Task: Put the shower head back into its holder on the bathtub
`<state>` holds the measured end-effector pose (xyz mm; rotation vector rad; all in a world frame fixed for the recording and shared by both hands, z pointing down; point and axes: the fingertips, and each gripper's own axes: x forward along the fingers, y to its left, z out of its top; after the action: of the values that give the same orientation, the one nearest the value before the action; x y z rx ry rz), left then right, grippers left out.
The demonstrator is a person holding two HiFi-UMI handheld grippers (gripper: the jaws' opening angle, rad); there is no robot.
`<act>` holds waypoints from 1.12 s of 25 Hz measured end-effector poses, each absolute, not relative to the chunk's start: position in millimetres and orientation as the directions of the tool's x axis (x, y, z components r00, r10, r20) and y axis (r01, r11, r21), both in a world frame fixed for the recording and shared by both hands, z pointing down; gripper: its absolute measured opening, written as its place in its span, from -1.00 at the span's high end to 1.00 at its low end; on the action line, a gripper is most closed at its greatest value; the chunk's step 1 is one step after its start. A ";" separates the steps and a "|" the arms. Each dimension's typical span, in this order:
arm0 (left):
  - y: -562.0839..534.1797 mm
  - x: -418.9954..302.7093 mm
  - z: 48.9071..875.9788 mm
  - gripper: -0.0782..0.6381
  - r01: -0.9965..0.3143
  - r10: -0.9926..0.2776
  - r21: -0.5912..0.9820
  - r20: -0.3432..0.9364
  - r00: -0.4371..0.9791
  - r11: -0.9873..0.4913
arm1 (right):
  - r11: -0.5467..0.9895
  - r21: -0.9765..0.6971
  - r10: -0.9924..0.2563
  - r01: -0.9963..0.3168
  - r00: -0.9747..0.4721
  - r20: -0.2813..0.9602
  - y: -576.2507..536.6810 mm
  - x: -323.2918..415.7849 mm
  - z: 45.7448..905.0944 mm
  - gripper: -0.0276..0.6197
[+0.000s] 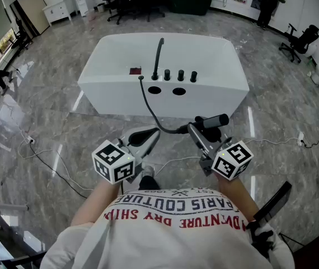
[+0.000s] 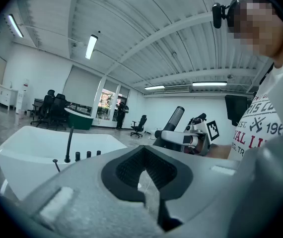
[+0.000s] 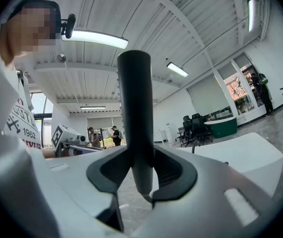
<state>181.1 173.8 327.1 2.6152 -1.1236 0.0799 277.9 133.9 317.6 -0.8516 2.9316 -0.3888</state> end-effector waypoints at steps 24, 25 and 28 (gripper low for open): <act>170.6 183.7 324.6 0.78 -0.742 -0.718 0.237 0.192 0.669 -0.628 | 0.820 -0.274 -0.535 -0.503 -0.843 -0.054 114.9 285.4 303.1 0.48; 167.3 181.0 324.8 0.78 -0.745 -0.720 0.238 0.196 0.666 -0.624 | 0.820 -0.275 -0.534 -0.502 -0.843 -0.055 109.6 283.6 301.1 0.48; 153.1 162.5 329.6 0.78 -0.753 -0.729 0.251 0.199 0.655 -0.608 | 0.821 -0.286 -0.530 -0.495 -0.846 -0.056 93.5 268.5 300.6 0.48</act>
<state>162.5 153.1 329.6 2.5632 -1.1832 0.1092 268.5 93.5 300.6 -0.8111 2.8699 -0.3969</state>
